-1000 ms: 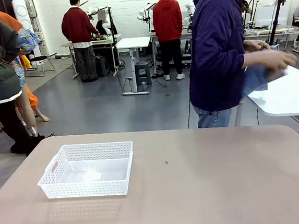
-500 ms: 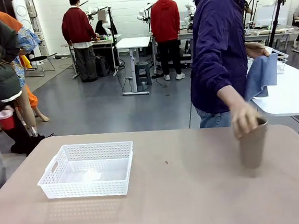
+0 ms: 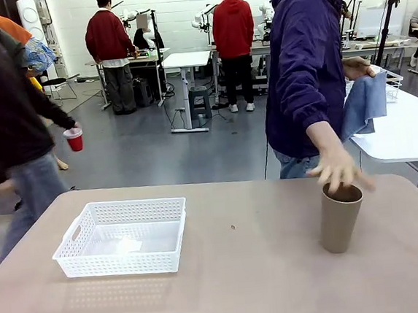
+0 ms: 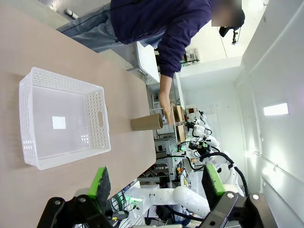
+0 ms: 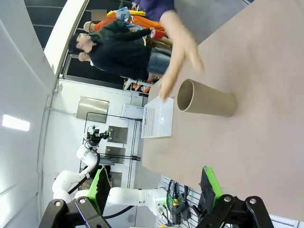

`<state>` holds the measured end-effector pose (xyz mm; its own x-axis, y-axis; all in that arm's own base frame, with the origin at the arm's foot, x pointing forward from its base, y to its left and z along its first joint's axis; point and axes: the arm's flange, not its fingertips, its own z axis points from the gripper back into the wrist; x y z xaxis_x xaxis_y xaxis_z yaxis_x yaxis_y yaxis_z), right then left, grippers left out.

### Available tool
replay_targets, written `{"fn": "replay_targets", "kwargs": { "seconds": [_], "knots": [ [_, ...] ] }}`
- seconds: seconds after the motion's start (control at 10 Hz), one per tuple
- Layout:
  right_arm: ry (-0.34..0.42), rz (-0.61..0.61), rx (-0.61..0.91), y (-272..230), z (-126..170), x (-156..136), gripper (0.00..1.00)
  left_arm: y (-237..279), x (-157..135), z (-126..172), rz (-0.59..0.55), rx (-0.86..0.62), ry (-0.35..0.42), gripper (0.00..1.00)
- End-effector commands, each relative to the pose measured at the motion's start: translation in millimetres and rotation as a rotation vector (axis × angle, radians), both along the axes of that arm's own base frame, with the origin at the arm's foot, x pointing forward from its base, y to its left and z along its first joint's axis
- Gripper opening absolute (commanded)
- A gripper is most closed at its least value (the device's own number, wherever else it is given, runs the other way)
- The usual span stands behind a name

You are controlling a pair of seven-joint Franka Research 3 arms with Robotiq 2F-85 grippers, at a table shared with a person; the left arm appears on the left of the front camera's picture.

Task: Clean and organize the cups into the basket.
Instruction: Pick up the Organizing basket and move it to the center of the table, then pick up the Reusable plastic cup from the right side of the table and place it inside the Organizing basket.

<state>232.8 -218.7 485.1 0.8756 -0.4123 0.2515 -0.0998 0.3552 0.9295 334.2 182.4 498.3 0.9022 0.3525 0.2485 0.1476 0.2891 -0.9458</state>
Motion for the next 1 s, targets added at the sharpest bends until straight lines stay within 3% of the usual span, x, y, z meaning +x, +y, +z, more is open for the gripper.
{"fn": "replay_targets", "kwargs": {
  "seconds": [0.0, 0.2, 0.3, 0.6, 0.9],
  "knots": [
    [-0.011, -0.006, 0.007, -0.3, 0.3, 3.1, 1.00, 1.4, 0.0, 0.9, 0.001, -0.010, -0.009, 1.00],
    [0.000, 0.000, 0.000, 0.0, 0.0, 0.0, 1.00, 0.0, 0.0, 0.0, 0.000, 0.000, 0.000, 1.00],
    [-0.156, 0.133, -0.074, 6.1, 3.9, 6.2, 1.00, -5.2, 7.2, 3.6, -0.043, 0.106, 0.006, 1.00],
    [-0.476, 0.336, -0.230, 41.9, 4.1, 43.2, 1.00, -47.8, 25.5, 33.1, -0.130, 0.492, 0.022, 1.00],
    [-0.555, 0.497, -0.302, 69.3, -30.5, 76.6, 1.00, -95.1, 45.8, 48.4, -0.197, 0.757, 0.077, 1.00]
  ]
}}
